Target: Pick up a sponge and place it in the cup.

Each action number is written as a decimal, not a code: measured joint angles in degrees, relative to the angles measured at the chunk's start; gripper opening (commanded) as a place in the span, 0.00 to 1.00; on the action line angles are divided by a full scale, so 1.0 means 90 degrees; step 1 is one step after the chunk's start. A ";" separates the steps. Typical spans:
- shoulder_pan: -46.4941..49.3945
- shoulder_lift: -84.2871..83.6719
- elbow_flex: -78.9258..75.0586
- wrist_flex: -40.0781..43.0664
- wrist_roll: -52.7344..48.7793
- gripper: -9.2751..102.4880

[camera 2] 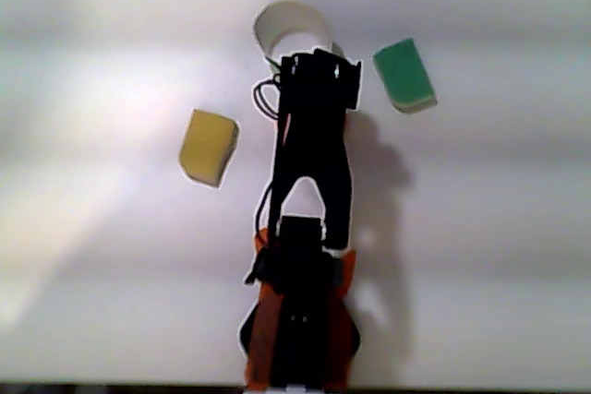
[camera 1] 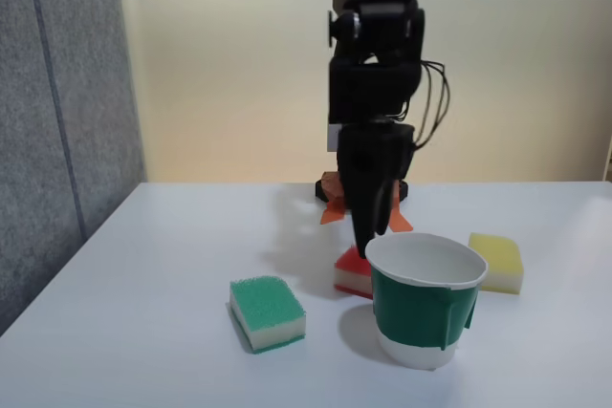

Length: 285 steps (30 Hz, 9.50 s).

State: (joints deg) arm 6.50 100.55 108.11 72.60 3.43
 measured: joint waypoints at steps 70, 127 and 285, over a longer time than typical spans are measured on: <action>-0.0098 -0.0010 -0.3721 0.1338 -0.0498 0.08; -0.0713 -0.2471 -0.6602 0.1846 0.0479 0.20; -0.0615 1.0156 0.8271 0.0029 -0.0254 0.08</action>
State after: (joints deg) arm 0.97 191.95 182.55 72.86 1.14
